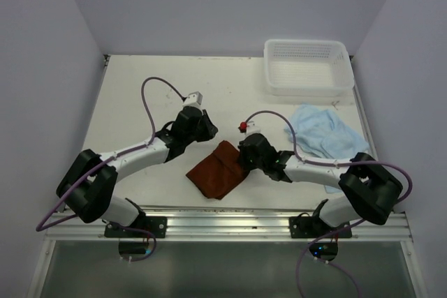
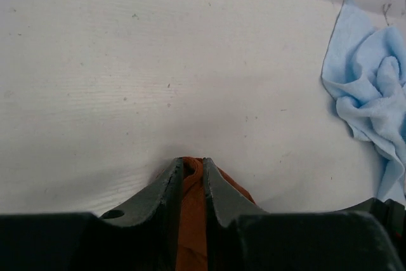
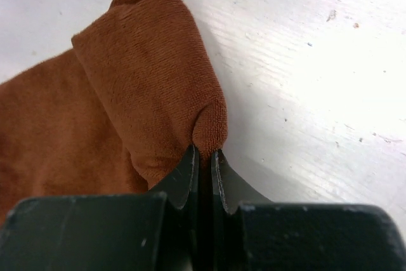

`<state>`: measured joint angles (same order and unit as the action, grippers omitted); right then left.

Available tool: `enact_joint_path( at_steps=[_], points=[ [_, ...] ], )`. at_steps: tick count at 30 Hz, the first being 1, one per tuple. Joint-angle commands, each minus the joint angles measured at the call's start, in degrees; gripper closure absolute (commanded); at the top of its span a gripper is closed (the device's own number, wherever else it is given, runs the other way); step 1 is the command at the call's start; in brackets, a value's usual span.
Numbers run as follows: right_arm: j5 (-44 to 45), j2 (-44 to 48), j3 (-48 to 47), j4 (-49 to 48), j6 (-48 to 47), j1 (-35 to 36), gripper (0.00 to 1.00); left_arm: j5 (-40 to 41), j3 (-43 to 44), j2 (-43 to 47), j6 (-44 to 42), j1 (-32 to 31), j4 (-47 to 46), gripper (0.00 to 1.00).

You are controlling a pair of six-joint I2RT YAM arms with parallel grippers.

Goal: Roll the towels
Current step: Roll the towel

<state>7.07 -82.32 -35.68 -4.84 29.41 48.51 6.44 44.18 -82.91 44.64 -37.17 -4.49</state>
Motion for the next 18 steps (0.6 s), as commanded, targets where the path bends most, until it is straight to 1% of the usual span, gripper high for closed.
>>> enact_joint_path(
  at_steps=[1, 2, 5, 7, 8, 11, 18],
  points=[
    [15.1, 1.7, -2.7, 3.9, -5.1, 3.9, 1.00, 1.0, 2.8, -0.2, -2.0, 0.3, 1.6, 0.77],
    [17.5, 1.8, -3.2, 4.1, -5.7, 6.3, 1.00, 0.9, 2.9, -0.2, -2.0, 0.3, 1.5, 0.77],
    [26.4, 1.5, -4.3, 4.7, -6.6, 10.0, 1.00, 0.9, 3.0, -0.1, -1.9, 0.3, 1.6, 0.77],
    [29.8, 1.2, -4.7, 6.7, -6.8, 11.2, 1.00, 0.6, 2.8, -0.1, -1.8, 0.3, 1.5, 0.77],
    [33.2, 0.9, -5.2, 6.9, -6.9, 12.2, 1.00, 0.2, 2.7, -0.1, -1.7, 0.3, 1.4, 0.77],
    [37.6, 0.1, -6.5, 8.1, -7.3, 13.6, 1.00, -0.1, 2.0, 0.1, -1.1, 0.3, 0.7, 0.77],
    [45.7, -5.3, -9.8, 10.8, -7.7, 18.4, 1.00, -0.6, 0.9, 0.8, -0.8, 0.3, 0.2, 0.78]
  ],
)
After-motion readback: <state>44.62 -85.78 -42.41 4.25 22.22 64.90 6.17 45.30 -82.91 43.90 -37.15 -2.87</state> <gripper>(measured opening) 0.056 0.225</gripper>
